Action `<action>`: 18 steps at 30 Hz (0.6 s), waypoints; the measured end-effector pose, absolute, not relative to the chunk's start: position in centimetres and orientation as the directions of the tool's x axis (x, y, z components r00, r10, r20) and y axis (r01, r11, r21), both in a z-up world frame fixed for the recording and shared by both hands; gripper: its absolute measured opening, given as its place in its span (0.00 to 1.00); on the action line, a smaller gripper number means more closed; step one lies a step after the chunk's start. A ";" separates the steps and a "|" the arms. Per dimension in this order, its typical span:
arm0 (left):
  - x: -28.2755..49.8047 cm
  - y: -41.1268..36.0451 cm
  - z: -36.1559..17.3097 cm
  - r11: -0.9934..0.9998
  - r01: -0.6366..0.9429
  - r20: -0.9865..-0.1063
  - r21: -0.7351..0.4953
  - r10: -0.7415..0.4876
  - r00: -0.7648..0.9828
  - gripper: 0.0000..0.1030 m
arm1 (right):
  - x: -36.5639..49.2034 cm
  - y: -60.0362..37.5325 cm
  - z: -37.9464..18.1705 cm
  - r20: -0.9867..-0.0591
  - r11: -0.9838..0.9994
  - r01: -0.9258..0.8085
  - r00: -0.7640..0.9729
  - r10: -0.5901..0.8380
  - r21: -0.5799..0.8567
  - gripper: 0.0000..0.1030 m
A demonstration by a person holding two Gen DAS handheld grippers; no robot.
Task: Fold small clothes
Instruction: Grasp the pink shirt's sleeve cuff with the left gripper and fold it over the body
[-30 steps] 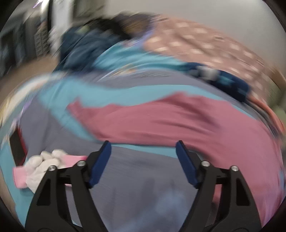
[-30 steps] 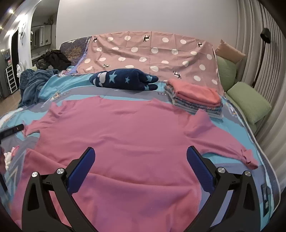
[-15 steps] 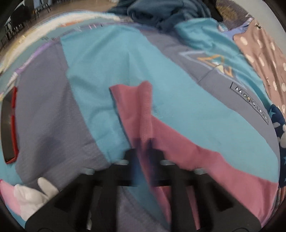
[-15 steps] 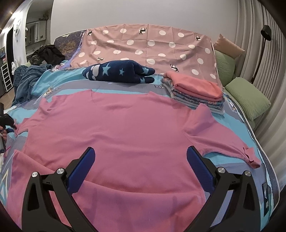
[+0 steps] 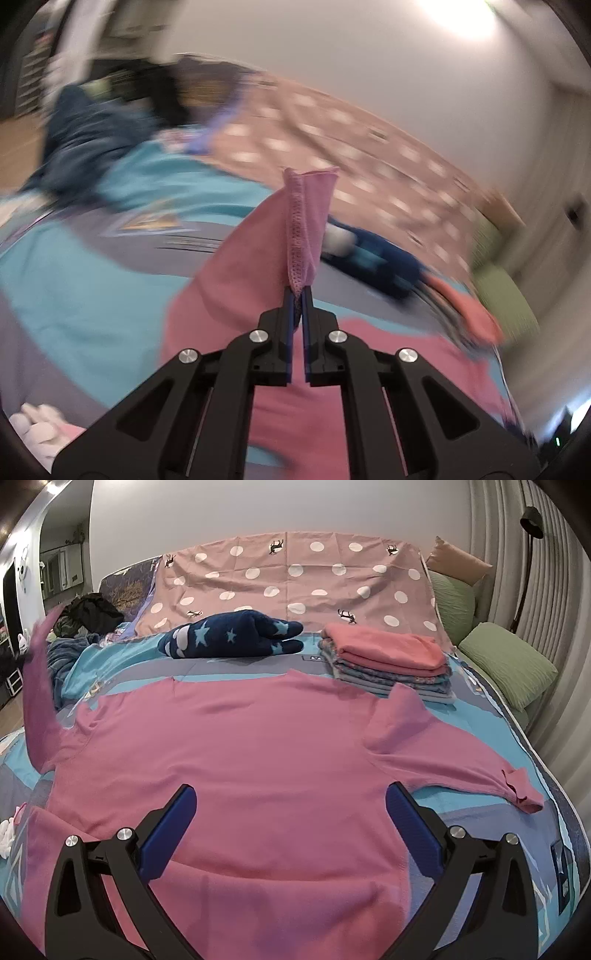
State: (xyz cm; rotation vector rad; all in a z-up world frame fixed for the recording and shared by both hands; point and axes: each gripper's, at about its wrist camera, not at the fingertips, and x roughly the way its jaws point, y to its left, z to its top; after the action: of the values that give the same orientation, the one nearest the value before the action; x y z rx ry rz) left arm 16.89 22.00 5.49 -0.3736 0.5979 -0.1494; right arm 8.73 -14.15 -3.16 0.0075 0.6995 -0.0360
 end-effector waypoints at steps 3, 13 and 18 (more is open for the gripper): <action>16.6 14.4 4.9 0.924 0.166 -0.549 -0.344 -0.341 0.763 0.04 | 8.0 -15.5 -3.3 -0.641 0.998 0.057 0.767 -0.031 0.020 0.99; 15.9 1.4 -5.2 0.923 0.328 -0.748 -0.201 -0.361 0.556 0.04 | 7.4 -21.4 -4.8 -0.694 0.979 0.102 0.718 0.050 0.176 0.99; 15.7 2.7 -6.4 0.913 0.328 -0.750 -0.242 -0.391 0.534 0.07 | 9.4 -22.6 -5.6 -0.710 0.915 0.127 0.675 0.203 0.382 0.97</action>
State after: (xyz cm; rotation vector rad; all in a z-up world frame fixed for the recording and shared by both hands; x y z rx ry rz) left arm 15.67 2.70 -6.38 -0.0745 0.9119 -0.4290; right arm 9.39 -22.65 -5.56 0.4246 0.8358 0.0441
